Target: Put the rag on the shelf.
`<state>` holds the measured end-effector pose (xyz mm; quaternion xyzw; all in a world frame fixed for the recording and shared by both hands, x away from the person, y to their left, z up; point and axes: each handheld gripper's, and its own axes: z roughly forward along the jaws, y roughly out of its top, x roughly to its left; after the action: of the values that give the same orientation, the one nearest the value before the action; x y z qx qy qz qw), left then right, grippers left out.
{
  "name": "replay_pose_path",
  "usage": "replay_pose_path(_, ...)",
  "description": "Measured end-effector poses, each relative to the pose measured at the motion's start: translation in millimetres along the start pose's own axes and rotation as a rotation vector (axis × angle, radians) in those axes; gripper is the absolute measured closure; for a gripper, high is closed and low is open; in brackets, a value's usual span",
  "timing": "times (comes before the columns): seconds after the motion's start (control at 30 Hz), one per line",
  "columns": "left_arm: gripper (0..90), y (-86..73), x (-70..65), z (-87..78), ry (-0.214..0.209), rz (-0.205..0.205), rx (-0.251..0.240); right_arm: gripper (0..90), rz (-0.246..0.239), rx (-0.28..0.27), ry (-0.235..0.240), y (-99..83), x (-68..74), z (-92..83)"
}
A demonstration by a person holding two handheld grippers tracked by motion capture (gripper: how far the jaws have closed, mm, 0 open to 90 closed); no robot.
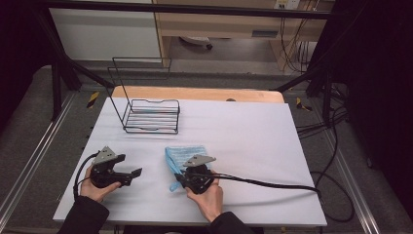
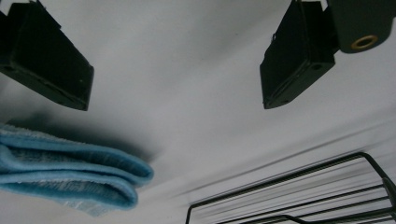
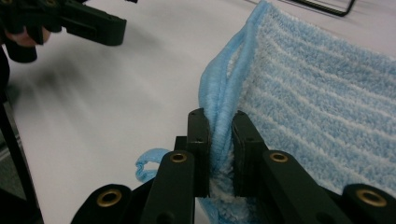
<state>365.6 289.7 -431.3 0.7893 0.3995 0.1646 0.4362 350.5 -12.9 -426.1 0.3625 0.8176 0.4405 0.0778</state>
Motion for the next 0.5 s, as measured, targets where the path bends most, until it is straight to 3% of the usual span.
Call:
replay_pose_path(0.23, 9.9, 1.2, 5.7, -6.6, 0.025, -0.026, -0.021, 80.1, 0.039, -0.010, -0.019, 11.6, 17.5, 31.2)
replay_pose_path(0.33, 9.9, 1.3, 6.0, -6.9, 0.026, -0.031, -0.023, 79.4, 0.032, 0.000, -0.019, 12.3, 21.7, 40.2)
replay_pose_path(0.4, 9.9, 1.3, 6.3, -7.5, 0.026, -0.033, -0.023, 73.3, 0.030, -0.001, 0.013, 11.8, 24.5, 48.6)
replay_pose_path(0.5, 9.9, 1.1, 6.6, -7.7, 0.022, -0.040, -0.027, 60.8, 0.013, -0.010, 0.042, 13.3, 23.4, 44.9)
